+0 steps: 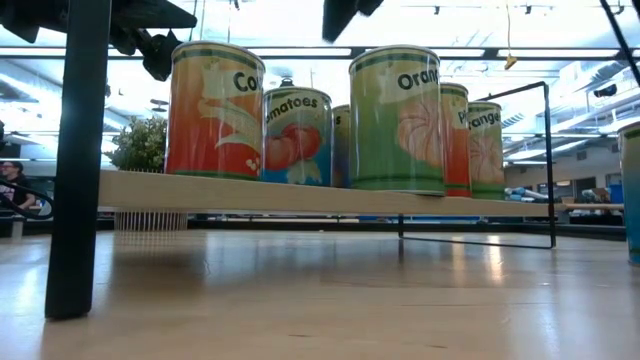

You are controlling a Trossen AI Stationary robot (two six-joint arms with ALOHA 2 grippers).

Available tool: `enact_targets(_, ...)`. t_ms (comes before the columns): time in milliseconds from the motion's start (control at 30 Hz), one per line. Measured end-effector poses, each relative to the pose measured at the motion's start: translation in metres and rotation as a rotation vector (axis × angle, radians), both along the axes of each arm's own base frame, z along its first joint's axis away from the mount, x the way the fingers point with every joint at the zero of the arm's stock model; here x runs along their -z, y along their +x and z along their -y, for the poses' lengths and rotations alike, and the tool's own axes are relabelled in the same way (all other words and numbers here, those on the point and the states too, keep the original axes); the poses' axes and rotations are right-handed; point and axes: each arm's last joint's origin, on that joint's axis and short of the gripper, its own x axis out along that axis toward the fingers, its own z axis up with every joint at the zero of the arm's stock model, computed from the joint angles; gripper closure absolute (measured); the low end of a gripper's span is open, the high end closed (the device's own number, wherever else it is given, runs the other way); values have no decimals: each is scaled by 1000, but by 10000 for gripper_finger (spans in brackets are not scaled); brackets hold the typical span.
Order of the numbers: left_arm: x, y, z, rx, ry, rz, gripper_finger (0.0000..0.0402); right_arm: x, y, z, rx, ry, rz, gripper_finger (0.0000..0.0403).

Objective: Pick and place cans onto a shelf
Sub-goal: Adjust the canned oranges on the shelf

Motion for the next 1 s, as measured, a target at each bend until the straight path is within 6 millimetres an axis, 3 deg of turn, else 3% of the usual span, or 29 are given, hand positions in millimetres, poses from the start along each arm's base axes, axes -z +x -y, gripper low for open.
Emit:
enact_targets(167, 0, 0, 0, -2, -10, 2, 46, -2, -18, -35, 4, -99, 72, 45)
enact_targets(400, 0, 0, 0, -3, -21, 5, 46, 30, -38, -59, 40, -323, 89, 53)
enact_targets(667, -1, 0, 0, -4, -21, 6, 46, 53, -45, -57, 67, -398, 43, 55)
enact_targets(1000, -1, 0, 0, -4, -21, 6, 46, 57, -31, -35, 102, -421, 44, 55)
